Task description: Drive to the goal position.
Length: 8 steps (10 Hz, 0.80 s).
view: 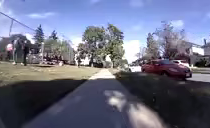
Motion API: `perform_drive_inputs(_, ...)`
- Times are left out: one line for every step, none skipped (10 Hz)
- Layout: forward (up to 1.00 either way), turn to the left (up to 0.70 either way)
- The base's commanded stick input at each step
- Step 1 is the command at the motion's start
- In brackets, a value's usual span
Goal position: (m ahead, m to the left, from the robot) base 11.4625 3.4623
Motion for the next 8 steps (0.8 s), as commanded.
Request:
perform_drive_inputs(1.00, -0.01)
perform_drive_inputs(1.00, -0.01)
perform_drive_inputs(1.00, -0.01)
perform_drive_inputs(1.00, -0.01)
perform_drive_inputs(1.00, -0.01)
perform_drive_inputs(1.00, -0.01)
perform_drive_inputs(1.00, -0.01)
perform_drive_inputs(1.00, -0.01)
